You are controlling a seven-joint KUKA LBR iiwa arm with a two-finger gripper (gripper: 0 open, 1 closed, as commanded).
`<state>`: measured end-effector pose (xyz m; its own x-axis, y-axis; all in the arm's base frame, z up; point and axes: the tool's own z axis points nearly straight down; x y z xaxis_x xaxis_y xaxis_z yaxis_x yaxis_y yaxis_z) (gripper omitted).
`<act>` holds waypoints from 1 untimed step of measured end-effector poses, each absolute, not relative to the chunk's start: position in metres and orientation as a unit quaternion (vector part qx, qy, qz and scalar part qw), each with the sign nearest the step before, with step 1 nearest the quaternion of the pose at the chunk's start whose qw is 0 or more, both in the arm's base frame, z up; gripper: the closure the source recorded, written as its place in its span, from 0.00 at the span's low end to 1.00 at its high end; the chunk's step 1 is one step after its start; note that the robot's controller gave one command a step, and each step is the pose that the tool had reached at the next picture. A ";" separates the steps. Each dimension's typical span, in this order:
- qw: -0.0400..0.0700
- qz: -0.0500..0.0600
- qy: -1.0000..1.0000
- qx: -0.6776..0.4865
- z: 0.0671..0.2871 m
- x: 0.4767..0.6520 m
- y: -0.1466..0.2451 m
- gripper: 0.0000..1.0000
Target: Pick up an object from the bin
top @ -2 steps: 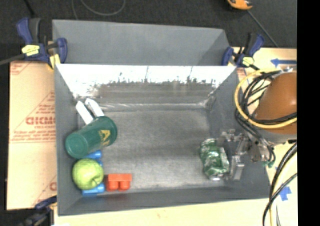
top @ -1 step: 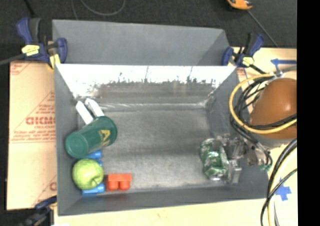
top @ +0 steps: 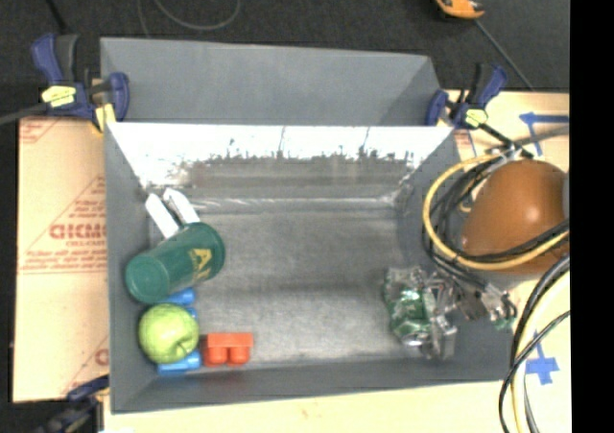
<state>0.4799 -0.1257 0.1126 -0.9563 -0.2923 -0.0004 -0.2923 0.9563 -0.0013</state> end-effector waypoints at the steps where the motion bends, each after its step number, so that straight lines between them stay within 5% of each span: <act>1: 0.002 0.000 0.989 -0.147 0.083 0.472 -0.136 1.00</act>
Offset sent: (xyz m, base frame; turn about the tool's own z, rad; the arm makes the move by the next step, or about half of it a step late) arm 0.0000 0.0000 0.0000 0.0000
